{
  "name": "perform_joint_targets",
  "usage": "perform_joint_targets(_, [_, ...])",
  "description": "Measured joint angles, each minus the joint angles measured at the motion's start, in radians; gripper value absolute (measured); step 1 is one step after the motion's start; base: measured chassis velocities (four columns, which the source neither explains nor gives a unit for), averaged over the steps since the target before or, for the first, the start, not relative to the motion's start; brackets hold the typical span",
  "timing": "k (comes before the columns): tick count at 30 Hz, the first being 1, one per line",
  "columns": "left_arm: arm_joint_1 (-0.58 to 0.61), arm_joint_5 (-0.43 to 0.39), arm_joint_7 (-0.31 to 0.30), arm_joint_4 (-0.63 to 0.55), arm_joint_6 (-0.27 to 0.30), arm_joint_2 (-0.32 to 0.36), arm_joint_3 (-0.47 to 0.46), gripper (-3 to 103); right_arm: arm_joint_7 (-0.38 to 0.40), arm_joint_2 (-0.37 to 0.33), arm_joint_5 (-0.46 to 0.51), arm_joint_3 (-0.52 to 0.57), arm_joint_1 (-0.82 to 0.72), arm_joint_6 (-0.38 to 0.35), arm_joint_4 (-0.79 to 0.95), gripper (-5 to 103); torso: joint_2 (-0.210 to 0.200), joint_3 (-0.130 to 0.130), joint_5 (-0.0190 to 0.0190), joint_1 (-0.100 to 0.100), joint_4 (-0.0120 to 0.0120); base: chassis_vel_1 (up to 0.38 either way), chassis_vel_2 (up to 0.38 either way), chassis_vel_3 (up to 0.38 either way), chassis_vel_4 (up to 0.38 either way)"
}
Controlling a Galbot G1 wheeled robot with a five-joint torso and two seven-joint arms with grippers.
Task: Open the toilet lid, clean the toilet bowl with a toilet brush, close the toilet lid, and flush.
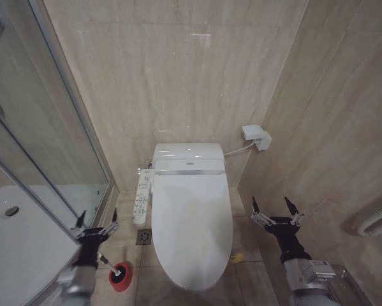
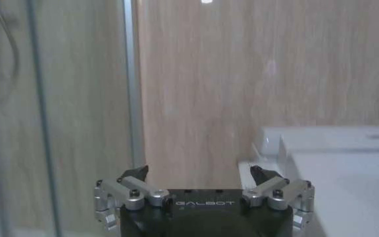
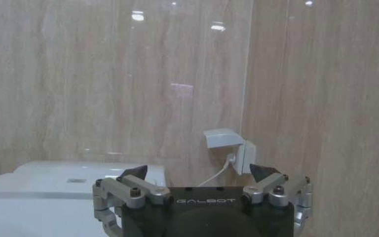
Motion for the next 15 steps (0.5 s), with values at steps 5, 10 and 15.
perform_joint_targets(5, [-0.140,-0.039,0.032,0.116,0.124,-0.022,0.041,100,0.000,0.000,0.000,0.000,0.000,0.000,0.000,100,0.000,0.000,0.0000,0.000,0.0000,0.000,0.000,0.000,0.000])
perform_joint_targets(10, [-0.252,-0.070,0.057,0.207,0.221,-0.040,0.074,100,0.000,0.000,0.000,0.000,0.000,0.000,0.000,100,0.000,0.000,-0.0001,0.000,-0.0006,0.000,0.000,0.000,0.000])
perform_joint_targets(15, [-0.258,-0.072,0.059,0.212,0.229,-0.041,0.076,100,0.000,0.000,0.000,0.000,0.000,0.000,0.000,100,0.000,0.000,0.0003,0.000,0.0004,0.000,0.000,0.000,0.000])
